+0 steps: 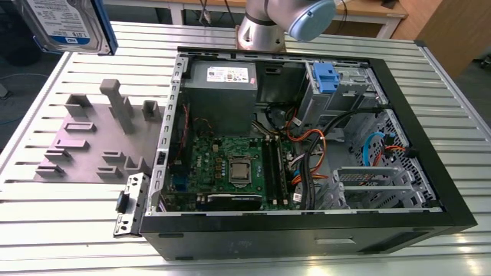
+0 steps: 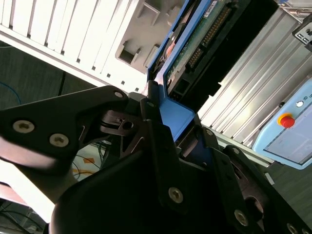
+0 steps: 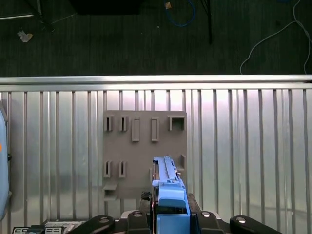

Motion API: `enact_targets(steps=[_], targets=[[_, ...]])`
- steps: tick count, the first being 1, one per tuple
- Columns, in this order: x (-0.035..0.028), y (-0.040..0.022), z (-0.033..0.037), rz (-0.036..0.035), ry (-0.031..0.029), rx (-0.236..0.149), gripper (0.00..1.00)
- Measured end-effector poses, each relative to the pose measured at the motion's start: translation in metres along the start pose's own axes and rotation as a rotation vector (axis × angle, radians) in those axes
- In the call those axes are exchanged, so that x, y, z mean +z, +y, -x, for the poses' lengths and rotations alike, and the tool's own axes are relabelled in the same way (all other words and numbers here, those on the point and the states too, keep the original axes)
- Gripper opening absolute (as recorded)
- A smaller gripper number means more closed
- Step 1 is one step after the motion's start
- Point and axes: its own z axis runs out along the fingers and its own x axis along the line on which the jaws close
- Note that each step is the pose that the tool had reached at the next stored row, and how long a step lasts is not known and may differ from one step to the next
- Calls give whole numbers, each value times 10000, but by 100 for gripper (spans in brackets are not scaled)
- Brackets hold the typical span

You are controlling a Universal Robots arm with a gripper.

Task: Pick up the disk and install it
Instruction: 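Pick up the disk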

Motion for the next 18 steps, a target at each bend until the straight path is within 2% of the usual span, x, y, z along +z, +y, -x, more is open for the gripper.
enact_targets(steps=[12,18], targets=[[-1,-84,1,1,0,-1,36],[-4,-103,-71,0,0,0,36]])
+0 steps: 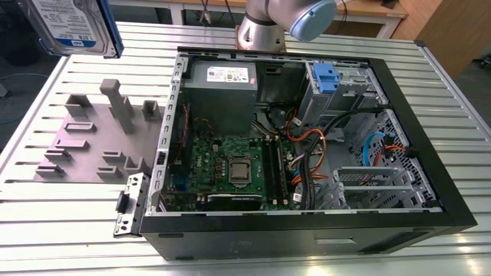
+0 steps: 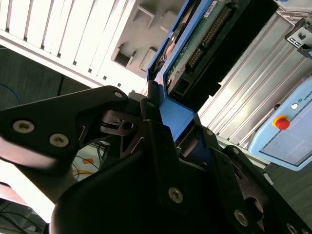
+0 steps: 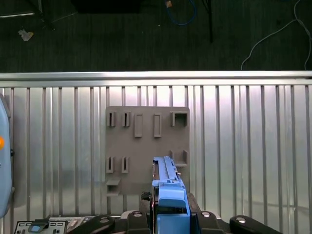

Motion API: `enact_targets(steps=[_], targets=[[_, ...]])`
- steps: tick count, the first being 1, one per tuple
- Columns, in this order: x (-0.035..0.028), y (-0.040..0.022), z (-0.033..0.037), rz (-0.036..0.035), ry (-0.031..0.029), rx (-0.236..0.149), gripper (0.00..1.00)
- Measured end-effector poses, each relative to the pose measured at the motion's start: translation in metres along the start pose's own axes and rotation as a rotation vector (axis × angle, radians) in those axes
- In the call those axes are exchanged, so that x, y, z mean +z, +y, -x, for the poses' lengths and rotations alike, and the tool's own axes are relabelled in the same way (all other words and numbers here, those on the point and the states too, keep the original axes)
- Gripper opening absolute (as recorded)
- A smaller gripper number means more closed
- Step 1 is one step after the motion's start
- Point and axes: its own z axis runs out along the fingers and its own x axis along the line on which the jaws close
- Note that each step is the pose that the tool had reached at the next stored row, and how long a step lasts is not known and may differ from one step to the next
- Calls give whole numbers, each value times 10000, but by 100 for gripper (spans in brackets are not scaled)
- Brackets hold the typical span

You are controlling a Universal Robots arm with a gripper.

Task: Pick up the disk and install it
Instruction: 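Pick up the disk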

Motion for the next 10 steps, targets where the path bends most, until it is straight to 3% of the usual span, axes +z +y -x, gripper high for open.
enact_targets(steps=[6,10], targets=[[-2,-121,0,1,1,1,36],[-2,-154,-3,2,0,1,36]])
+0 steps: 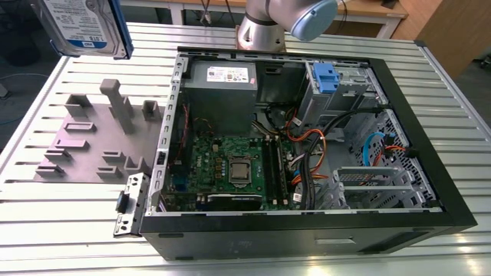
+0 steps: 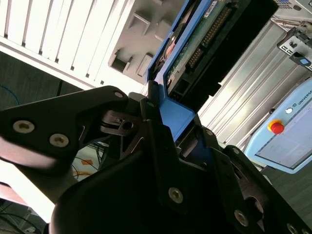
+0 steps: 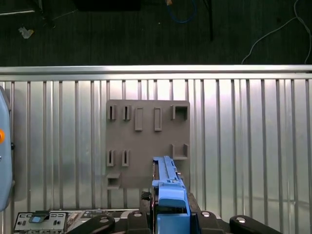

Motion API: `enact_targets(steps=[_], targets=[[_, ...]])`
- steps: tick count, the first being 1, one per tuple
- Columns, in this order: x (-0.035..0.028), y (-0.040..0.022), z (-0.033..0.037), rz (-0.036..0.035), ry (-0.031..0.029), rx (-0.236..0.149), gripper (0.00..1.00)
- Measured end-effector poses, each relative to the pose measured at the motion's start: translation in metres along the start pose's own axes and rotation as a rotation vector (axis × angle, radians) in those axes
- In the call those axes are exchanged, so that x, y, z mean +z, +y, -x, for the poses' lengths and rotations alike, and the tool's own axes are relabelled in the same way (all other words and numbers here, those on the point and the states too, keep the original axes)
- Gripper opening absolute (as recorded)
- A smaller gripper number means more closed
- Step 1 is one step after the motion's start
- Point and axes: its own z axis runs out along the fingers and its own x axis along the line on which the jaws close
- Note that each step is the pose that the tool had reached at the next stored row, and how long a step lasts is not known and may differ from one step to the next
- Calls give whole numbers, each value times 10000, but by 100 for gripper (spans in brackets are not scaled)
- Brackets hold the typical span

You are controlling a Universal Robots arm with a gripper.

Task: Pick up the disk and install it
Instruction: 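Pick up the disk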

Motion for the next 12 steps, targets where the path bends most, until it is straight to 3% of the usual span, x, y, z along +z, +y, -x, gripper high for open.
enact_targets(steps=[6,12], targets=[[-2,-11,-52,0,0,0,36],[-2,-55,-54,0,0,0,36]])
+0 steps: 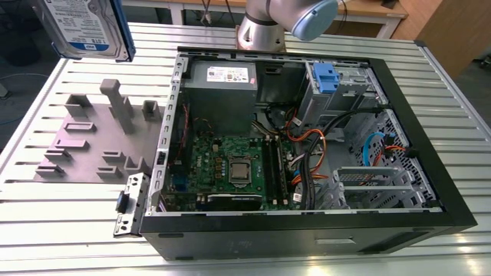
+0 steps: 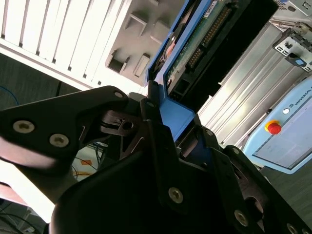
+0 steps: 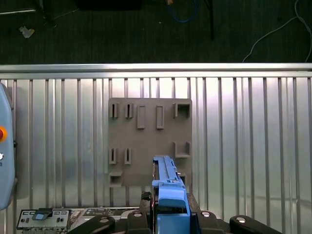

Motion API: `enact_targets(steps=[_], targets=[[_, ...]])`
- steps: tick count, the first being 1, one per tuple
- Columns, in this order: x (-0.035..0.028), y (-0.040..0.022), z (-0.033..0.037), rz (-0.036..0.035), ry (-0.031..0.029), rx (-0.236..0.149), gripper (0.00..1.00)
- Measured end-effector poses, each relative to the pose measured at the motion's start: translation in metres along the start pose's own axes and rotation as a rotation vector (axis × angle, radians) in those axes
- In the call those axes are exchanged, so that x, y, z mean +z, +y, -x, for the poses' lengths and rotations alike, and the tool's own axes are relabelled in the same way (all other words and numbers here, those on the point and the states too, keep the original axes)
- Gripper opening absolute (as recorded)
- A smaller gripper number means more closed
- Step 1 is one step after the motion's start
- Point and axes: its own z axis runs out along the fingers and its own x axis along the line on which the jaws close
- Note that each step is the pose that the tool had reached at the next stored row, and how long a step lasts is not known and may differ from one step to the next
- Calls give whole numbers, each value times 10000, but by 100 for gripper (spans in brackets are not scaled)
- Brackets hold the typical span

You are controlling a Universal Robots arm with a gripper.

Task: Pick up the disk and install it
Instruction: 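Pick up the disk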

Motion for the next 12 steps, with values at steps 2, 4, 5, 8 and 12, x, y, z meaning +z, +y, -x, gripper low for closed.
enact_targets(steps=[2,4,5,8,12], targets=[[0,-27,1,0,0,0,36],[0,-40,1,-1,-1,0,36],[0,-40,1,0,-1,1,36],[-1,-45,2,0,0,0,36],[0,-48,1,-1,0,0,36]])
